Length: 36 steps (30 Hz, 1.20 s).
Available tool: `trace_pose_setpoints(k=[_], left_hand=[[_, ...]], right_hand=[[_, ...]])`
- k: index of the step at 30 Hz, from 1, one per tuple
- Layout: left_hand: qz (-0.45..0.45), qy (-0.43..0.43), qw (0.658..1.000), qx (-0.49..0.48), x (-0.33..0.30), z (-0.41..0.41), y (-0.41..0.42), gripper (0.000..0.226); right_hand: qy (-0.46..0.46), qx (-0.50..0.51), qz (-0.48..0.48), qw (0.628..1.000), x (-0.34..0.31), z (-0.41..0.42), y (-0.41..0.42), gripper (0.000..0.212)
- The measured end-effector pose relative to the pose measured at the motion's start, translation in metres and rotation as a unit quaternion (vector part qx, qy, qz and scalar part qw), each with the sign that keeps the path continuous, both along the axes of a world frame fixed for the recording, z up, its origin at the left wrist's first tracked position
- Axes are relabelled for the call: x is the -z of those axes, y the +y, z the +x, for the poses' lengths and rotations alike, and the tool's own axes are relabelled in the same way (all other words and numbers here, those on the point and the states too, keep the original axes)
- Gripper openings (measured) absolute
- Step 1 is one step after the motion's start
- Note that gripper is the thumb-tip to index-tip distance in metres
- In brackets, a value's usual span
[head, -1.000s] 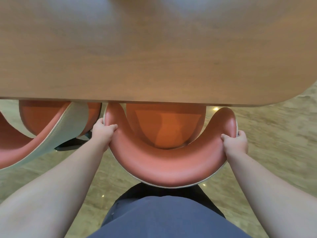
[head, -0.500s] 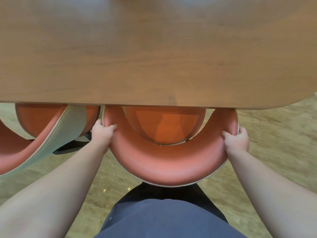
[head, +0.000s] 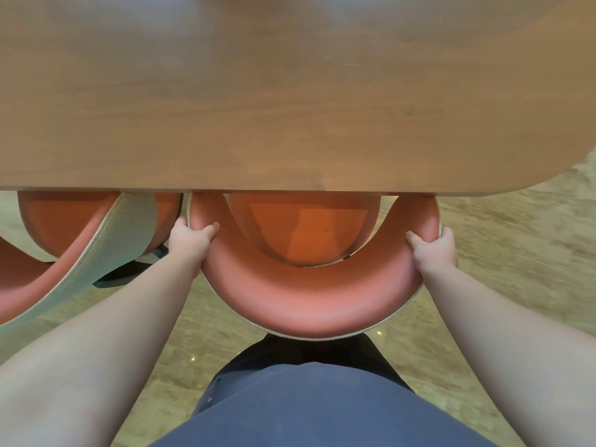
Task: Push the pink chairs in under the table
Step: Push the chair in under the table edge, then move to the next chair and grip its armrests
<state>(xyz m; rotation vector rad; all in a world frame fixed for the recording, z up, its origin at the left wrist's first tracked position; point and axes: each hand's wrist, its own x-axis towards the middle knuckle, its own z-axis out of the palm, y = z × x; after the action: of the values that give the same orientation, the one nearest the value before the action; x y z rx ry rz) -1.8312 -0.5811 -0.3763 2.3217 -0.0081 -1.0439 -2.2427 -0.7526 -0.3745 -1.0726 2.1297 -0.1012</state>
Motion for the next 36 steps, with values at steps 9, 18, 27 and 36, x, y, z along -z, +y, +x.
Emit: trace_pose_setpoints(k=[9, 18, 27, 36], left_hand=[[0.012, 0.052, 0.998, 0.012, -0.04, -0.003, -0.001, 0.068], [-0.103, 0.097, 0.987, 0.082, -0.127, -0.066, -0.015, 0.022], [-0.212, 0.055, 0.963, 0.158, -0.2, -0.213, -0.108, 0.034], [-0.367, 0.075, 0.895, 0.244, -0.275, -0.455, -0.207, 0.033]], right_hand=[[-0.081, 0.038, 0.015, 0.996, -0.042, 0.013, 0.016, 0.062], [-0.254, 0.064, -0.027, 0.965, -0.105, 0.008, 0.037, 0.034], [-0.328, 0.05, -0.144, 0.932, -0.184, -0.103, -0.01, 0.026], [-0.379, 0.04, -0.261, 0.887, -0.271, -0.303, -0.055, 0.022]])
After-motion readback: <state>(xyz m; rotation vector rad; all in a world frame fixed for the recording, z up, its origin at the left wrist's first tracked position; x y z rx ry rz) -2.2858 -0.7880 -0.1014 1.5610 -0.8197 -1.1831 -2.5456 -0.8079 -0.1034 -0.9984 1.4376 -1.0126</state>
